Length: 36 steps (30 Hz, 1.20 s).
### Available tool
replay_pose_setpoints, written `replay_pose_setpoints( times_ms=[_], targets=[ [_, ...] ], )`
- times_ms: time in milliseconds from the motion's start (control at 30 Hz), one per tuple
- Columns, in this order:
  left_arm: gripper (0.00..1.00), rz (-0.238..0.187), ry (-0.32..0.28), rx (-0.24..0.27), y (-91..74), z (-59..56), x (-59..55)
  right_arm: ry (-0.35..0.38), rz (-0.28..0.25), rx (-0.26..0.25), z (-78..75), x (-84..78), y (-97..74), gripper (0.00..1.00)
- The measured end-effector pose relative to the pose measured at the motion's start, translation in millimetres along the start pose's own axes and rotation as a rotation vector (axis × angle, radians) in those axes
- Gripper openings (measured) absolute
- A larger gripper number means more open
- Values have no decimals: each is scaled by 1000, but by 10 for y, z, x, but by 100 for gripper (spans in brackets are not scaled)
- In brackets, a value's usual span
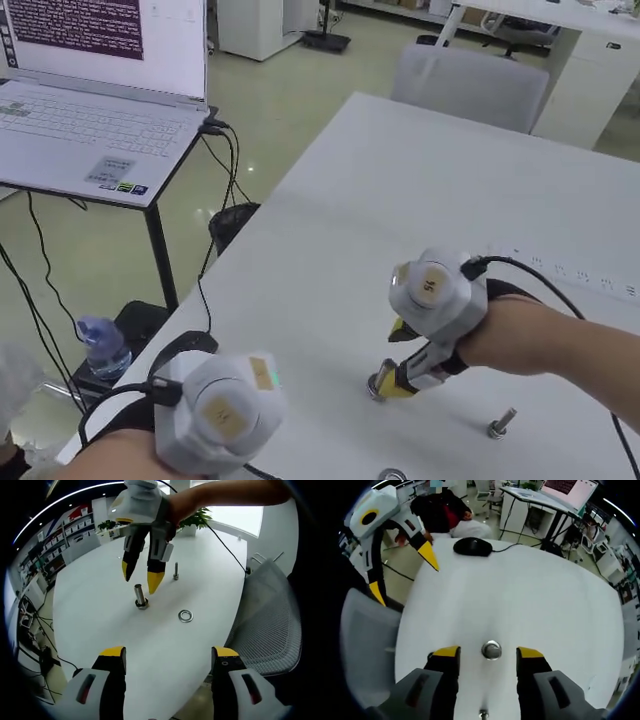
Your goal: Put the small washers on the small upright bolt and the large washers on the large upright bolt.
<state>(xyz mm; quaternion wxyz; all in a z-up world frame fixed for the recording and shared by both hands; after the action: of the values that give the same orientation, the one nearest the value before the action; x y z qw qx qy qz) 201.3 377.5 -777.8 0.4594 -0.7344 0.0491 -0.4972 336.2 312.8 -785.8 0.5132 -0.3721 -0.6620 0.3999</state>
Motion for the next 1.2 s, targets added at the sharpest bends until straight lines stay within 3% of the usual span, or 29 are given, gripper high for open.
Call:
replay_pose_setpoints(
  times_ms=[600,900,1200],
  targets=[
    [68,2,10,4,-18,-66,15,-19,-28,2,399,-86,-200,48],
    [70,-22,19,-3,-7,-94,102,-37,-24,8,597,-132,-272,49],
    [79,-51,20,23,-18,-66,151,-31,-6,18,746,-286,-264,50]
  ],
)
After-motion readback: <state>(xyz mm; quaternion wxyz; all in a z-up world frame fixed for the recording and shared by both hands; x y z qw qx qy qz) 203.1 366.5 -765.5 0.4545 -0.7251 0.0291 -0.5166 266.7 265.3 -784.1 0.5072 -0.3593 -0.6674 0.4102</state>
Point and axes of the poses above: the centre of the closed fingertips' face, and the gripper's own axes: y roughly forward along the fingers, z roughly to its left, x roughly out of its top, the point moved 2 cm from there along -y, roughly backward along the fingers, and after that the axes turned 6 degrees about -x, right-handed, at the moved point
